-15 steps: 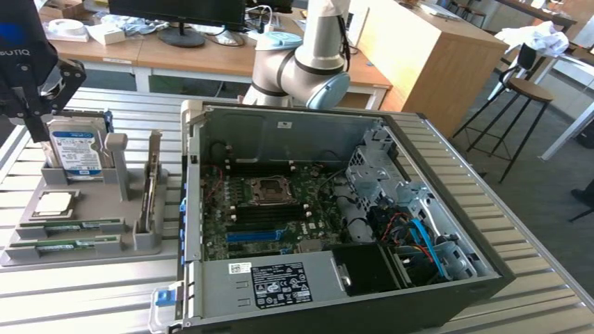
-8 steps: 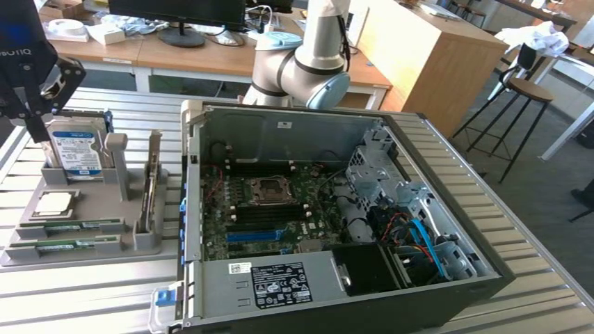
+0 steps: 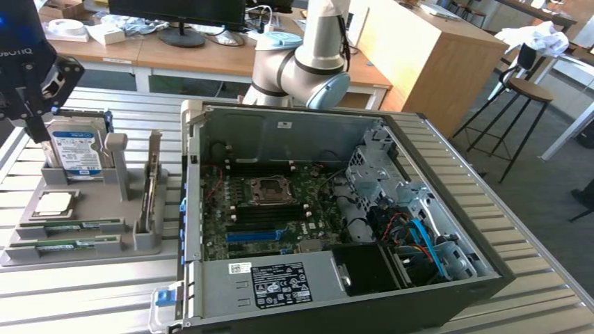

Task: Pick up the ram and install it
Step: 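Pick up the ram and move it above insertion slot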

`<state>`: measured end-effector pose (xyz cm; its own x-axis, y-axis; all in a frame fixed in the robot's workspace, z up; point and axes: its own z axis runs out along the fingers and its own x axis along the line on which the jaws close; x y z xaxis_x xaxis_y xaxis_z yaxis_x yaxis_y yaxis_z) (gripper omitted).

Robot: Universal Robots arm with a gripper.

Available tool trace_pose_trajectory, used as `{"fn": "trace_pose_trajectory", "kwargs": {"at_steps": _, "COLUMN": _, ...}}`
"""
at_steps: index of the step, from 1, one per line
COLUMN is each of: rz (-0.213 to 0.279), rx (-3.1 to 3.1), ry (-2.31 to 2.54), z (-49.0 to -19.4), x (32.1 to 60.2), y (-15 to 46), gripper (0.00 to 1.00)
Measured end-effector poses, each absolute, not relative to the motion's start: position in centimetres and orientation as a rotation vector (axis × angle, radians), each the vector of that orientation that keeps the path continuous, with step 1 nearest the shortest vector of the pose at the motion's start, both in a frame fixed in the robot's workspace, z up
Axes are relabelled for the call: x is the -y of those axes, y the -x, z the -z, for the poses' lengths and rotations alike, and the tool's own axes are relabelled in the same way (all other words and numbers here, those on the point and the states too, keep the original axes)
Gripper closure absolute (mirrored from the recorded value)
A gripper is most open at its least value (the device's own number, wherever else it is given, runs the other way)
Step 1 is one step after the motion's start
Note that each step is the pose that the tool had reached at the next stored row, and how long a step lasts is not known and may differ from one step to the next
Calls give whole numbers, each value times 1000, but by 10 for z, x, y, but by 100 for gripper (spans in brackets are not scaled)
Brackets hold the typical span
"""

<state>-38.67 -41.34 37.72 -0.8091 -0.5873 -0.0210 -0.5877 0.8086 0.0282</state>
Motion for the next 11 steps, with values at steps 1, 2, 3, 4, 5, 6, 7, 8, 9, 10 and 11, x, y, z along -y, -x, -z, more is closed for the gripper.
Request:
{"fn": "trace_pose_trajectory", "kwargs": {"at_steps": 1, "rz": -52, "rx": -2968, "ry": 994, "z": -377, "x": 413, "y": 387, "gripper": 90}}
{"fn": "trace_pose_trajectory", "kwargs": {"at_steps": 2, "rz": -52, "rx": -2960, "ry": 1021, "z": -377, "x": 413, "y": 387, "gripper": 90}}
{"fn": "trace_pose_trajectory", "kwargs": {"at_steps": 3, "rz": -52, "rx": -2951, "ry": 1047, "z": -377, "x": 413, "y": 387, "gripper": 90}}
{"fn": "trace_pose_trajectory", "kwargs": {"at_steps": 4, "rz": -52, "rx": -2941, "ry": 1074, "z": -377, "x": 413, "y": 387, "gripper": 90}}
{"fn": "trace_pose_trajectory", "kwargs": {"at_steps": 5, "rz": -52, "rx": -2932, "ry": 1100, "z": -377, "x": 413, "y": 387, "gripper": 90}}
{"fn": "trace_pose_trajectory", "kwargs": {"at_steps": 6, "rz": -52, "rx": -2922, "ry": 1128, "z": -377, "x": 413, "y": 387, "gripper": 90}}
{"fn": "trace_pose_trajectory", "kwargs": {"at_steps": 7, "rz": -52, "rx": -2911, "ry": 1155, "z": -377, "x": 413, "y": 387, "gripper": 90}}
{"fn": "trace_pose_trajectory", "kwargs": {"at_steps": 8, "rz": -52, "rx": -2901, "ry": 1181, "z": -377, "x": 413, "y": 387, "gripper": 90}}
{"fn": "trace_pose_trajectory", "kwargs": {"at_steps": 9, "rz": -53, "rx": -2891, "ry": 1207, "z": -377, "x": 413, "y": 387, "gripper": 90}}
{"fn": "trace_pose_trajectory", "kwargs": {"at_steps": 10, "rz": -53, "rx": -2880, "ry": 1234, "z": -377, "x": 413, "y": 387, "gripper": 90}}
{"fn": "trace_pose_trajectory", "kwargs": {"at_steps": 11, "rz": -53, "rx": -2869, "ry": 1259, "z": -377, "x": 413, "y": 387, "gripper": 90}}
